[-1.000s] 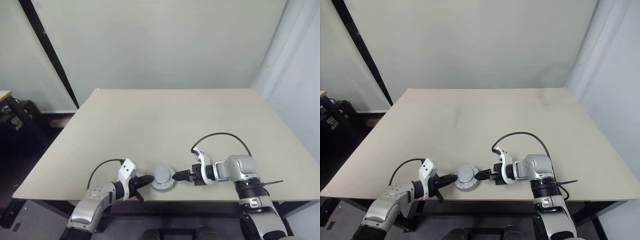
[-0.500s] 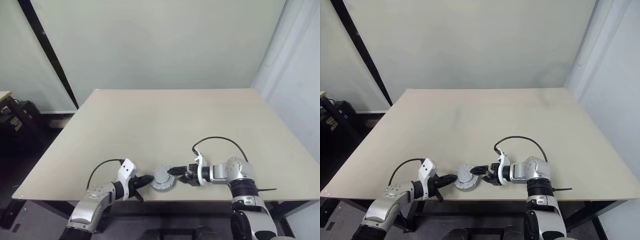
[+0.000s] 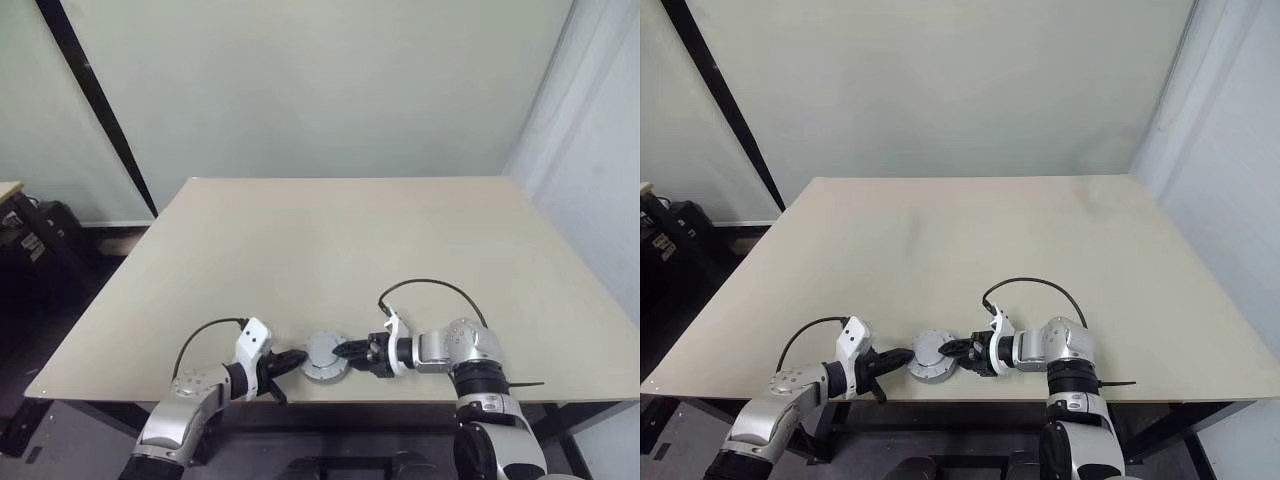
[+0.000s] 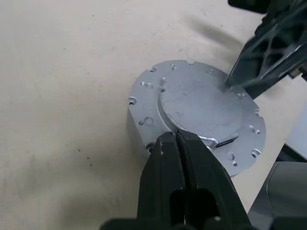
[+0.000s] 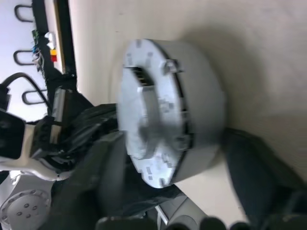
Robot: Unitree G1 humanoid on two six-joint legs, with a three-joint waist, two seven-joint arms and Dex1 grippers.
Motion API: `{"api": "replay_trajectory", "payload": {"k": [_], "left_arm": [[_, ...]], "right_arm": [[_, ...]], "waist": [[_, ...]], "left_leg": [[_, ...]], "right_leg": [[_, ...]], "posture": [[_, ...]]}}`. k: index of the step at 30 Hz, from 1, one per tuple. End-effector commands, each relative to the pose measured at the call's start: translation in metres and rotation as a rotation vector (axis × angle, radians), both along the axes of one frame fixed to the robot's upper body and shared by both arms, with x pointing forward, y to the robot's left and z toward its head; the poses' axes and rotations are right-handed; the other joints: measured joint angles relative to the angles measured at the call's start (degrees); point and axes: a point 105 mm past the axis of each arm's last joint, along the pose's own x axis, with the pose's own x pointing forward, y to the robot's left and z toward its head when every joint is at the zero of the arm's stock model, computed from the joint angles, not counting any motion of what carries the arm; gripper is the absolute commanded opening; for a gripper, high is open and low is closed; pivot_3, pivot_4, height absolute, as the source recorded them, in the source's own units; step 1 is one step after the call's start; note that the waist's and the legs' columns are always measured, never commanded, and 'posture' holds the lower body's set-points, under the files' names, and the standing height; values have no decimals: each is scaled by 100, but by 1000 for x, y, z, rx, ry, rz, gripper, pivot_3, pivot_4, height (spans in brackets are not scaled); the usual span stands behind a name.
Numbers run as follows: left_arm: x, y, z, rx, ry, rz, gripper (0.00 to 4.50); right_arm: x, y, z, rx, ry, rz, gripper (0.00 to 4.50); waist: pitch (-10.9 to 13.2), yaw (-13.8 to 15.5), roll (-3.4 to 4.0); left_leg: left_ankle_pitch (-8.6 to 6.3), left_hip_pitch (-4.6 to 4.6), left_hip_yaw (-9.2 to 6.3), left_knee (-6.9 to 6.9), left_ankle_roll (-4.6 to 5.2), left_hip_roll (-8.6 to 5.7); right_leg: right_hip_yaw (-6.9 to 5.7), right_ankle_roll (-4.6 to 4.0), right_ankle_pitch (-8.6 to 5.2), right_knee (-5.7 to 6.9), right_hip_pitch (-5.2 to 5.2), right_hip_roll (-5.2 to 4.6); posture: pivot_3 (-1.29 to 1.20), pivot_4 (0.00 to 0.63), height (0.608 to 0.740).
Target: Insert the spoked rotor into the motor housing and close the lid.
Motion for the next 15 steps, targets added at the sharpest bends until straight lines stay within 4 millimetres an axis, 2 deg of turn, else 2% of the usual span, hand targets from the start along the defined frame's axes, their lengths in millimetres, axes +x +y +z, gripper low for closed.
{"api": "replay_trajectory", "payload": {"k": [1, 5, 12, 15], "left_arm": [[-2, -9, -1, -2, 4, -26, 0], [-1, -9, 0, -6, 3, -25, 0], [7, -8, 7, -64, 3, 26, 0], [9, -1, 12, -81, 38, 52, 616]], "right_arm": [[2, 12, 16, 92, -11, 12, 2180], [1, 12, 16, 94, -3, 12, 1269], [-3, 13, 14, 89, 4, 22, 1226], [-3, 13, 13, 83, 4, 22, 1226]], "waist": [[-1, -3, 2], [-6, -2, 11], [-7, -2, 12], [-7, -8, 12]], "left_leg": [[0, 0, 1, -3, 0, 0], [1, 3, 1, -11, 1, 1], [1, 4, 1, -10, 1, 1], [1, 3, 0, -11, 1, 2]], "right_leg": [[0, 0, 0, -1, 1, 0], [0, 0, 0, 0, 3, 1], [-1, 0, 0, -1, 1, 0], [-2, 0, 0, 0, 1, 1]], "posture": [[0, 0, 740], [0, 0, 740], [0, 0, 740], [0, 0, 740]]}}
